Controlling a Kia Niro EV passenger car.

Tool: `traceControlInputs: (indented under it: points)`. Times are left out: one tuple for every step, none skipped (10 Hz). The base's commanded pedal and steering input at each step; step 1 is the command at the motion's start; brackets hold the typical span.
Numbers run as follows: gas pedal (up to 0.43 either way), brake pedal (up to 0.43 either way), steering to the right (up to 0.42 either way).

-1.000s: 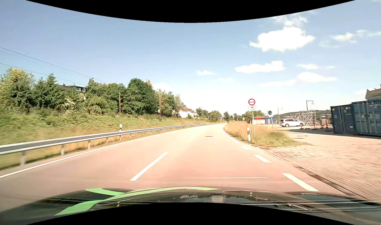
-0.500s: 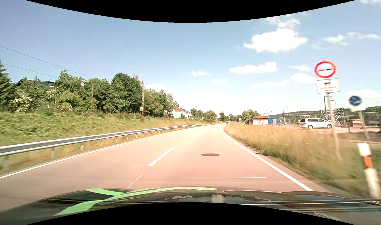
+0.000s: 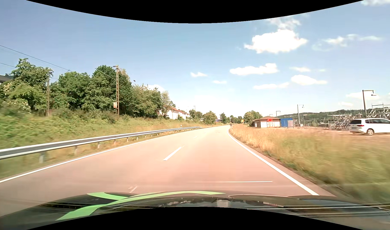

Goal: Follow the waypoints while adhering to traffic rules and regulations

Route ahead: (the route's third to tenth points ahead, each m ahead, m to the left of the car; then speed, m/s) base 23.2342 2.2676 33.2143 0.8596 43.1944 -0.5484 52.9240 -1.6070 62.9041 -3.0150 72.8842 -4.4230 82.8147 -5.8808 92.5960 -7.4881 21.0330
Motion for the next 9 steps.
traceControlInputs:
  points:
    - [0.248,0.000,0.014]
    - [0.248,0.000,0.014]
    - [0.248,0.000,0.015]
    - [0.240,0.000,0.015]
    - [0.240,0.000,0.014]
    - [0.228,0.000,0.014]
    - [0.228,0.000,0.015]
    - [0.228,0.000,0.015]
    - [0.220,0.000,0.015]
